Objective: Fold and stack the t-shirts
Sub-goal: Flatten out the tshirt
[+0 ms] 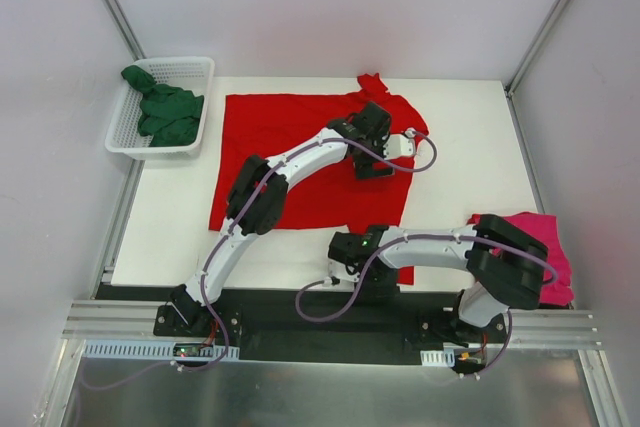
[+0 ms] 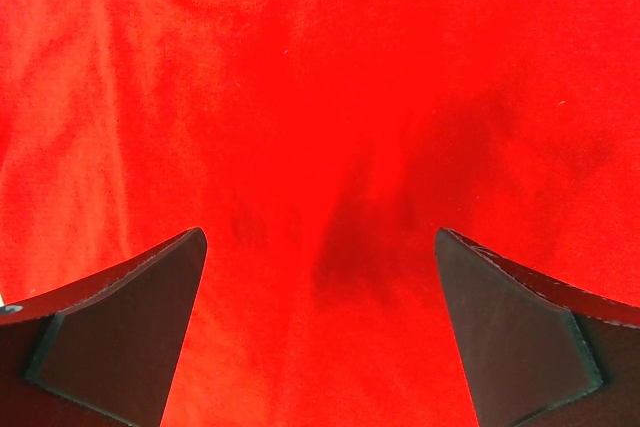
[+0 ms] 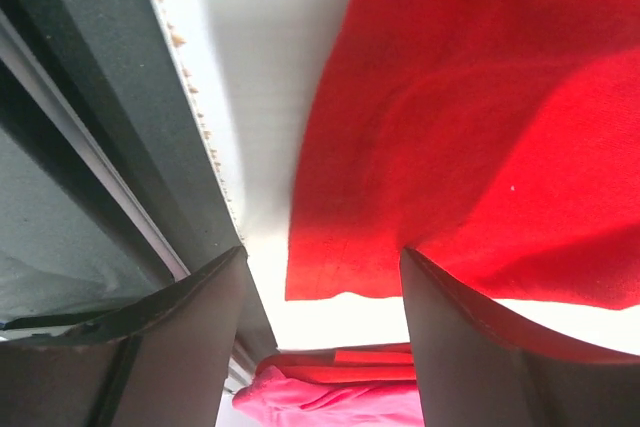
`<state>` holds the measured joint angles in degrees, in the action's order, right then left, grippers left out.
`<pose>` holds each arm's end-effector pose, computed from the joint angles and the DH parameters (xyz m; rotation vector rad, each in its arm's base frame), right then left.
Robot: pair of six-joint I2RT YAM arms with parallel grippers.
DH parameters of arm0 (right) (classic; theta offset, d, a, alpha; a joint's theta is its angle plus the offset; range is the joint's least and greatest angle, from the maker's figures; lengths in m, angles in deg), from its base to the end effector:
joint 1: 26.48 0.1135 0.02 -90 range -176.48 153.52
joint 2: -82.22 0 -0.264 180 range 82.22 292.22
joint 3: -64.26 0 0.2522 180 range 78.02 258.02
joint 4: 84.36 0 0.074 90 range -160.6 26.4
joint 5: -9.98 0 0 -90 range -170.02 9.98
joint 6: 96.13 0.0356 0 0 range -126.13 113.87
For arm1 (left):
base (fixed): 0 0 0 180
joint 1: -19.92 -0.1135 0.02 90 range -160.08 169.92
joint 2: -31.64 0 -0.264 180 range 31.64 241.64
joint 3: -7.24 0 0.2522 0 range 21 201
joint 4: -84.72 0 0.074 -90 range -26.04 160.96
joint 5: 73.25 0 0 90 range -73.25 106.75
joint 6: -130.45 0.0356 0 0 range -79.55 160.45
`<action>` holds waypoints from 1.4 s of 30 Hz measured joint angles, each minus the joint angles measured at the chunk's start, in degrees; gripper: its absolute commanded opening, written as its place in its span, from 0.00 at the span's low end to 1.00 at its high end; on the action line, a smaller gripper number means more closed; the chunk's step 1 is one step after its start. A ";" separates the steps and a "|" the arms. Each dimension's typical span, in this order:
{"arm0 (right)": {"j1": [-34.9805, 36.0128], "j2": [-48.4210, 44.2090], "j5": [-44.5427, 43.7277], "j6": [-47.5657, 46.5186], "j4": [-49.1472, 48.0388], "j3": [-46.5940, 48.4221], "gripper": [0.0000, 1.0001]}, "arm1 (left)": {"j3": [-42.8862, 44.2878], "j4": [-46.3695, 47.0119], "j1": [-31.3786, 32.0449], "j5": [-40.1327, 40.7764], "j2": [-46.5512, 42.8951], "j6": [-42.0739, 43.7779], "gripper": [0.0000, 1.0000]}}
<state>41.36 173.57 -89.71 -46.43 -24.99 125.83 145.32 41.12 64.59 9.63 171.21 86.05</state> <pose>0.0986 0.2262 0.1431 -2.4905 1.8072 -0.2479 0.3882 -0.3900 0.2007 1.7108 1.6174 -0.1385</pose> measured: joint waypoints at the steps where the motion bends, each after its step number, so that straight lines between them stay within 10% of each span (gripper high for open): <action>1: -0.33 0.11 0.17 0.02 0.11 0.20 0.61 | 0.00 -0.02 0.00 -0.15 0.00 -0.02 0.99; 18: -2.95 2.64 2.56 -1.86 1.90 2.43 0.01 | 2.19 0.02 0.00 -1.38 0.00 0.04 0.99; 42: -2.99 10.49 17.11 0.15 8.02 13.14 0.01 | 2.62 -0.02 0.00 0.00 0.04 0.17 0.99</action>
<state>38.36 184.06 -72.60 -46.27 -16.97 138.97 147.94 41.10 64.59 9.63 171.26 86.23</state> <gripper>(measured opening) 0.033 0.993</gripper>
